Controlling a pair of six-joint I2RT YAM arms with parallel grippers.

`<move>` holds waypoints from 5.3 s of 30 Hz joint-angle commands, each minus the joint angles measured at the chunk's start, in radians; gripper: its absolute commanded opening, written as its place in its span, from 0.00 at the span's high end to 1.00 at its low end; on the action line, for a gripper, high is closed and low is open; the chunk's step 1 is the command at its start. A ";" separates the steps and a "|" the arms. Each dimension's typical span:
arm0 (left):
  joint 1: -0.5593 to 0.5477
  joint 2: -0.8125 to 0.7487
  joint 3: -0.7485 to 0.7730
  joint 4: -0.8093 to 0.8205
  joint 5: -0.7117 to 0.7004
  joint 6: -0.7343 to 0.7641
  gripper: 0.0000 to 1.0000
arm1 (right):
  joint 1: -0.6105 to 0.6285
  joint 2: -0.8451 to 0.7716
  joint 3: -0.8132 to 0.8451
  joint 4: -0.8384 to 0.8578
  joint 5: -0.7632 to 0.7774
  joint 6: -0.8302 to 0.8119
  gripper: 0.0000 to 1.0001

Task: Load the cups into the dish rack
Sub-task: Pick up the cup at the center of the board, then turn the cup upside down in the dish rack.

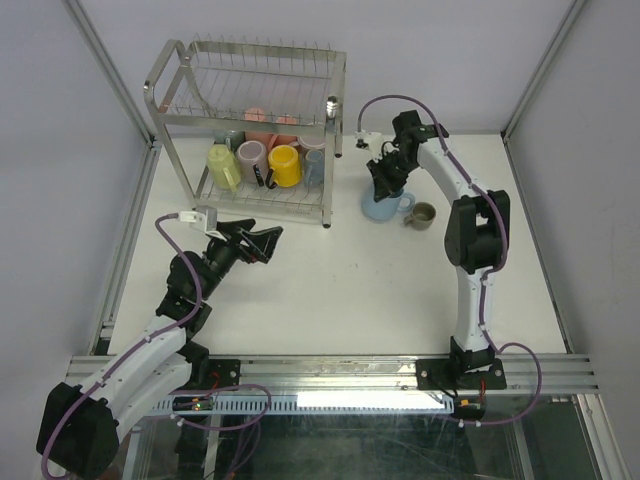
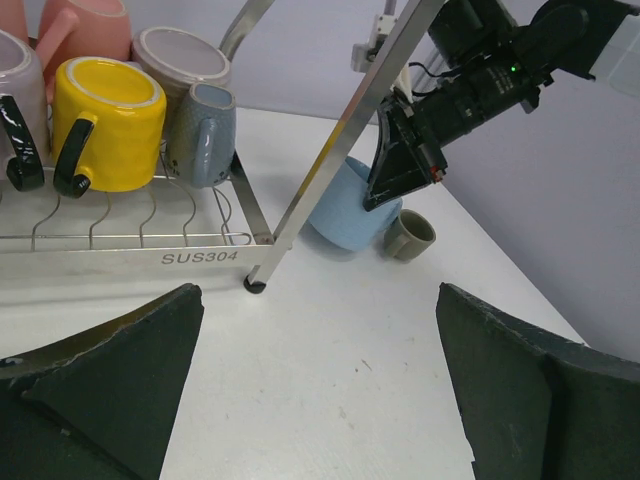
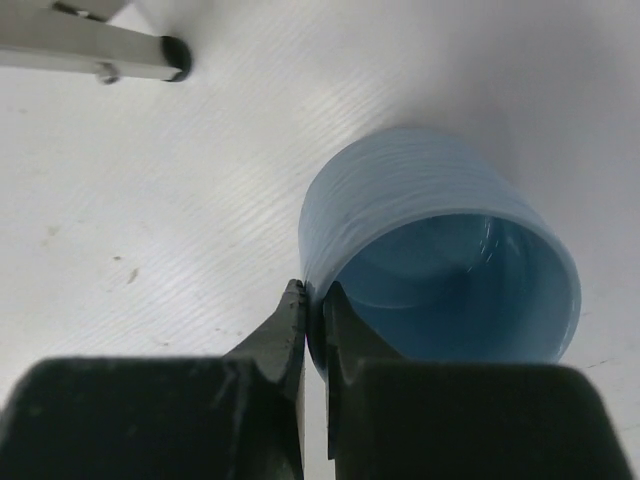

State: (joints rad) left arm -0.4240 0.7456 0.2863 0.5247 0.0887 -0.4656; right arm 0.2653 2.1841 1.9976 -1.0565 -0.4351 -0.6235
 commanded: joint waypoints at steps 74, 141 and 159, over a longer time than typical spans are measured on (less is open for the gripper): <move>-0.528 0.971 0.408 1.221 -0.043 -0.153 0.05 | -0.232 -0.838 -0.994 2.420 -0.728 2.302 1.00; -0.476 0.910 0.459 1.221 -0.039 -0.165 1.00 | -0.245 -0.978 -1.126 2.139 -0.728 2.036 0.29; -0.391 0.640 0.183 1.222 -0.001 -0.204 1.00 | -0.244 -1.006 -1.131 1.968 -0.764 1.848 0.16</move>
State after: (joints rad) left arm -0.8436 1.4982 0.5117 1.4586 0.0624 -0.6468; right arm 0.0231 1.2221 0.8520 0.9550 -1.1751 1.3117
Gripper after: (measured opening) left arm 0.183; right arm 0.838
